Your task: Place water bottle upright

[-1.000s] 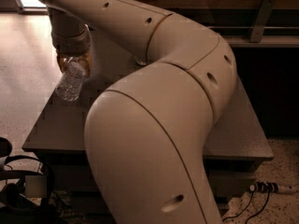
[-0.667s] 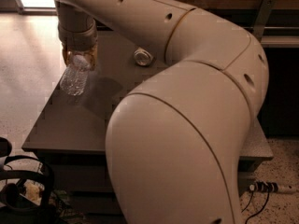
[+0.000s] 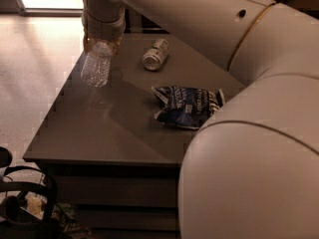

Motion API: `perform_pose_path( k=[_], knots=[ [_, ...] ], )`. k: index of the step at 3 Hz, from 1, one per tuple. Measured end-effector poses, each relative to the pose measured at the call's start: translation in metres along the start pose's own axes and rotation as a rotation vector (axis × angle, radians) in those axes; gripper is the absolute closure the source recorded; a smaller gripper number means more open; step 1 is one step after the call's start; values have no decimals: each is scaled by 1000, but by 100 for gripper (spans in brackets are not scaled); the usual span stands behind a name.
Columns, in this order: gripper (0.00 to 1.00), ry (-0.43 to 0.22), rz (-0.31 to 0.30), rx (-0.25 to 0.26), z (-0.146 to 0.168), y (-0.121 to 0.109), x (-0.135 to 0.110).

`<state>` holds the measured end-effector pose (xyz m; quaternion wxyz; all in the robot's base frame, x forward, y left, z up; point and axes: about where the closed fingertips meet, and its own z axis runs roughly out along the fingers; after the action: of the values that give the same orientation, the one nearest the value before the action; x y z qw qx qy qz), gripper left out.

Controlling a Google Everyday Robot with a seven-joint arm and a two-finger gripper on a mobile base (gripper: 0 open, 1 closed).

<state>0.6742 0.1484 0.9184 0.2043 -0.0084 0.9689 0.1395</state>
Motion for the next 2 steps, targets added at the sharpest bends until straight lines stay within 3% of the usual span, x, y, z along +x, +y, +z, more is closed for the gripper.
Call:
perform_pose_path(
  k=[2],
  knots=[
    [100, -231, -214, -104, -58, -23, -40]
  ],
)
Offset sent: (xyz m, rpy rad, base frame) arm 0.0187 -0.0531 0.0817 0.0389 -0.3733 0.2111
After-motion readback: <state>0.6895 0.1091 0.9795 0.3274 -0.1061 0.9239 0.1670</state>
